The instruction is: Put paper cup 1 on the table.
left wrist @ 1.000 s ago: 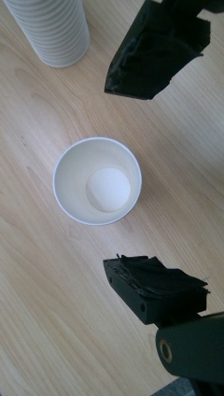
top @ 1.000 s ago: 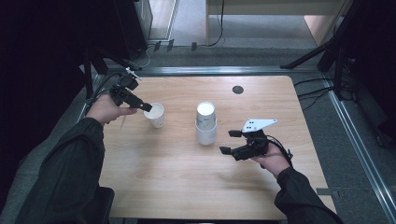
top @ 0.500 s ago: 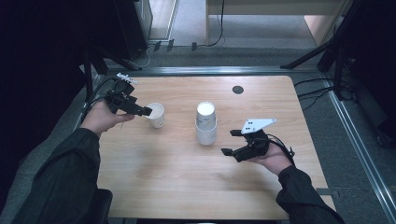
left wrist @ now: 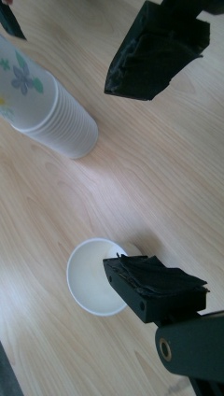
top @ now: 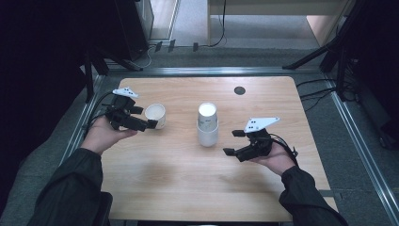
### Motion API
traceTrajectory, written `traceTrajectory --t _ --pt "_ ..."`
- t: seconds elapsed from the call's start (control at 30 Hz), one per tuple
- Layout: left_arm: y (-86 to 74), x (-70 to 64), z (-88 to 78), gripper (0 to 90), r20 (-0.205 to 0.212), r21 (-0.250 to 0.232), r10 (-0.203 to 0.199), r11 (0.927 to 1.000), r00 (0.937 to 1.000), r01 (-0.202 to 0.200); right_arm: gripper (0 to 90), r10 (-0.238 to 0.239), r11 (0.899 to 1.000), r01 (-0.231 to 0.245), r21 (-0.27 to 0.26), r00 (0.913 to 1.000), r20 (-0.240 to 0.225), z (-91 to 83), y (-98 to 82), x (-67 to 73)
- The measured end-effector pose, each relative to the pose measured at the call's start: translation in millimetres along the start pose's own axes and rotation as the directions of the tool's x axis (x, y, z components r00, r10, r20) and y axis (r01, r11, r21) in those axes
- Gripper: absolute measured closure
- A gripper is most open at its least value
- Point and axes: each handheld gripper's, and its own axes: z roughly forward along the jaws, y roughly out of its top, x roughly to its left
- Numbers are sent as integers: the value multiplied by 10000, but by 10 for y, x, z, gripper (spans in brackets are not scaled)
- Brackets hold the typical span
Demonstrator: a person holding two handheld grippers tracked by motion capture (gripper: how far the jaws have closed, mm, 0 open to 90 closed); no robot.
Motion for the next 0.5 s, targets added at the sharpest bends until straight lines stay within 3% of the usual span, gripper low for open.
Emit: traceTrajectory --t 0.23,0.5 --pt "-152 -157 124 146 281 -353 238 9991 9993 -228 180 248 9997 -248 -40 9996 110 -4 28 -25" --pt "-322 -257 207 147 800 -835 156 9965 9967 -89 198 147 9996 -152 237 9996 225 51 54 -15"
